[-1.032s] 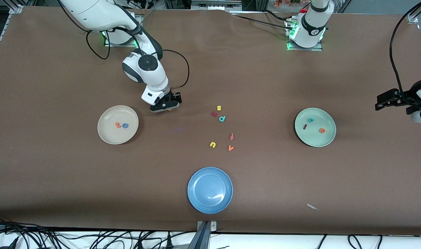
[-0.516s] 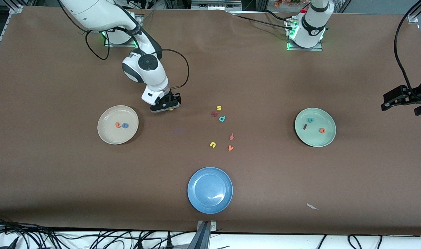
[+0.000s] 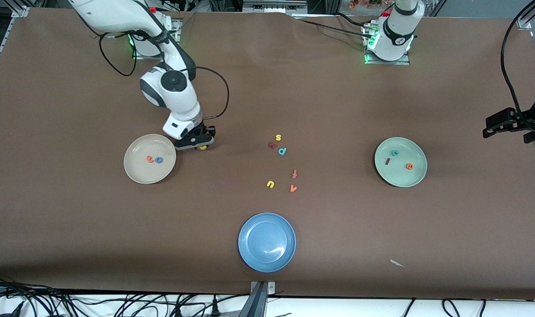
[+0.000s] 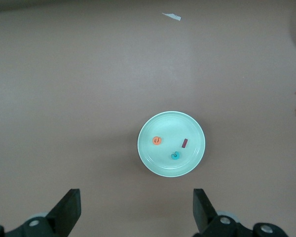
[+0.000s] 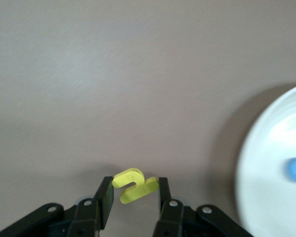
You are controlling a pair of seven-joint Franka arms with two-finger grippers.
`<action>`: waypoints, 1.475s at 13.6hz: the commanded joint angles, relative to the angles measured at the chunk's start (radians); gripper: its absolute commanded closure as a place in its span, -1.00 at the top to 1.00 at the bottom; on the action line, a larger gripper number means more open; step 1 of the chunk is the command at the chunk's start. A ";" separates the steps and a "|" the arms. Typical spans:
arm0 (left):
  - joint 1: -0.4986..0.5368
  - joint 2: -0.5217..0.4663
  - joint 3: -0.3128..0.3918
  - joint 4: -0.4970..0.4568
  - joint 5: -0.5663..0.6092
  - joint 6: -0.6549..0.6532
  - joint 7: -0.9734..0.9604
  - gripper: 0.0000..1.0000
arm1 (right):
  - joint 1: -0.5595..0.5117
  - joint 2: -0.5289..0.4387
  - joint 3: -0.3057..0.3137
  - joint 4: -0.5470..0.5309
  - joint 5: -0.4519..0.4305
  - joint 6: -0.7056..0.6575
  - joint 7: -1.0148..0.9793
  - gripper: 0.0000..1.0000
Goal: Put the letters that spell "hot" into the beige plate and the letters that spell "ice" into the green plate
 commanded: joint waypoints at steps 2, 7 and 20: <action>-0.022 -0.030 -0.013 0.046 -0.015 -0.063 -0.069 1.00 | -0.043 -0.074 0.008 -0.024 -0.014 -0.061 -0.075 -0.91; 0.002 0.006 -0.007 0.057 -0.096 -0.053 -0.060 0.99 | -0.210 -0.117 0.010 -0.059 -0.012 -0.083 -0.345 -0.90; 0.011 0.016 -0.003 0.066 -0.075 -0.056 -0.044 1.00 | -0.229 -0.238 0.056 -0.038 0.274 -0.264 -0.342 1.00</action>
